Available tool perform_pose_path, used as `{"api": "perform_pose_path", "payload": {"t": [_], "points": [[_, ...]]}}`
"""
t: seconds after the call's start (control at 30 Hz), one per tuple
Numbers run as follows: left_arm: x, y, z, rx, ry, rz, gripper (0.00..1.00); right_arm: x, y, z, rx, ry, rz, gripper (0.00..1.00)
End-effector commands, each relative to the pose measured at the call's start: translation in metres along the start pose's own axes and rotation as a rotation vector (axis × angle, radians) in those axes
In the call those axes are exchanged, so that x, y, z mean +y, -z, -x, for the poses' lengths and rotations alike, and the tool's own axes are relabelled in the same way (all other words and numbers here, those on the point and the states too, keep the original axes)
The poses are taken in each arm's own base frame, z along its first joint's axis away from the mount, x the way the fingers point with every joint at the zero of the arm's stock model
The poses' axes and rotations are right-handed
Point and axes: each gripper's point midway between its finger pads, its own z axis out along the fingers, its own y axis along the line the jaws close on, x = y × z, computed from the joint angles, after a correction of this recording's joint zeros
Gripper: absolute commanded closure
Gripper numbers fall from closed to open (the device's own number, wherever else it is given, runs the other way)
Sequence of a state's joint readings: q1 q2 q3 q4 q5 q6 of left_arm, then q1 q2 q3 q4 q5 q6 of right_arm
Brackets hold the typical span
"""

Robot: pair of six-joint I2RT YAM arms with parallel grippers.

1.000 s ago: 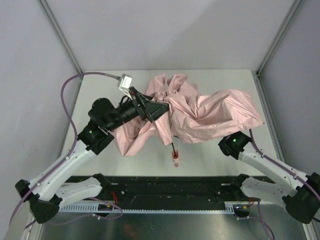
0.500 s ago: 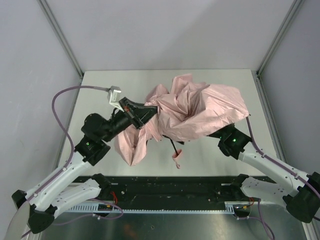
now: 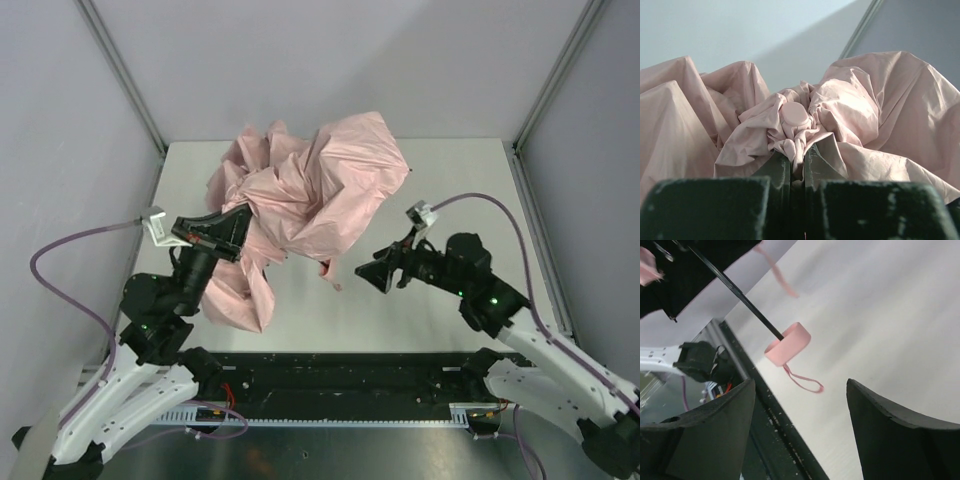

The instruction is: Put away the umbrella

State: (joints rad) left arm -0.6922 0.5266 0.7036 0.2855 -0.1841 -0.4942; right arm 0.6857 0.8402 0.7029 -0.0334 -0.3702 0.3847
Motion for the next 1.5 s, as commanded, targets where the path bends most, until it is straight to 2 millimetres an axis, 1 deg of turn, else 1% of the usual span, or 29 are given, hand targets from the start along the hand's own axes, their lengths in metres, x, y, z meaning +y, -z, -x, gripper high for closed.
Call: {"api": "perform_pose_path", "payload": {"t": [0.0,0.07,0.13,0.23,0.33,0.43,0.53,0.6,0.7,0.83,0.9,0.97,1.03,1.07,1.1,1.13,1.2,1.27,1.3,1.33,1.37,1.4,1.47], "points": [[0.019,0.004,0.004,-0.040,-0.153,0.051,1.00,-0.017,0.049,0.037,-0.117,0.110,-0.212,0.23],[0.020,0.007,-0.004,-0.014,-0.210,0.029,1.00,-0.016,0.072,0.057,-0.154,0.197,-0.274,0.25],[0.017,0.008,-0.012,0.020,-0.272,-0.012,1.00,-0.005,0.090,0.079,-0.193,0.290,-0.283,0.27],[0.014,0.009,-0.020,0.058,-0.335,-0.055,1.00,0.019,0.101,0.100,-0.209,0.423,-0.212,0.29],[0.008,0.013,-0.023,0.074,-0.370,-0.099,1.00,0.032,0.103,0.114,-0.215,0.501,-0.174,0.32],[-0.001,0.017,-0.025,0.091,-0.395,-0.161,1.00,0.036,0.095,0.119,-0.201,0.539,-0.144,0.33],[-0.011,0.020,-0.029,0.110,-0.416,-0.229,1.00,0.042,0.083,0.122,-0.183,0.541,-0.096,0.38],[-0.015,0.022,-0.029,0.114,-0.420,-0.251,1.00,0.055,0.075,0.120,-0.169,0.531,-0.015,0.41],[-0.020,0.025,-0.030,0.119,-0.423,-0.285,1.00,0.073,0.065,0.110,-0.134,0.514,0.115,0.43],[-0.022,0.024,-0.033,0.132,-0.414,-0.296,1.00,0.097,0.060,0.100,-0.103,0.498,0.262,0.42],[-0.024,0.024,-0.035,0.140,-0.405,-0.304,1.00,0.105,0.059,0.100,-0.107,0.487,0.293,0.42],[-0.029,0.025,-0.039,0.156,-0.397,-0.338,1.00,0.111,0.053,0.102,-0.111,0.455,0.318,0.50],[-0.037,0.026,-0.045,0.180,-0.391,-0.392,1.00,0.114,0.042,0.106,-0.118,0.408,0.327,0.64],[-0.041,0.028,-0.048,0.190,-0.388,-0.419,1.00,0.112,0.034,0.108,-0.126,0.382,0.312,0.69],[-0.044,0.029,-0.050,0.198,-0.384,-0.440,1.00,0.109,0.027,0.112,-0.137,0.356,0.282,0.72],[-0.046,0.029,-0.050,0.203,-0.376,-0.451,1.00,0.100,0.020,0.116,-0.148,0.327,0.225,0.69],[-0.043,0.026,-0.046,0.193,-0.348,-0.409,1.00,0.068,0.012,0.127,-0.182,0.246,0.018,0.55],[-0.023,0.017,-0.032,0.147,-0.278,-0.245,1.00,0.030,0.020,0.133,-0.205,0.133,-0.218,0.40],[-0.004,0.013,-0.022,0.107,-0.233,-0.112,1.00,0.015,0.028,0.131,-0.213,0.071,-0.316,0.33],[0.013,0.012,-0.013,0.070,-0.189,0.005,1.00,0.004,0.036,0.128,-0.217,0.015,-0.389,0.28],[0.026,0.012,-0.007,0.039,-0.168,0.085,1.00,-0.003,0.043,0.123,-0.216,-0.040,-0.442,0.25],[0.035,0.013,-0.001,0.012,-0.163,0.143,1.00,-0.007,0.049,0.118,-0.212,-0.082,-0.470,0.23],[0.051,0.013,0.008,-0.033,-0.167,0.240,1.00,-0.006,0.059,0.112,-0.218,-0.165,-0.486,0.21]]}}
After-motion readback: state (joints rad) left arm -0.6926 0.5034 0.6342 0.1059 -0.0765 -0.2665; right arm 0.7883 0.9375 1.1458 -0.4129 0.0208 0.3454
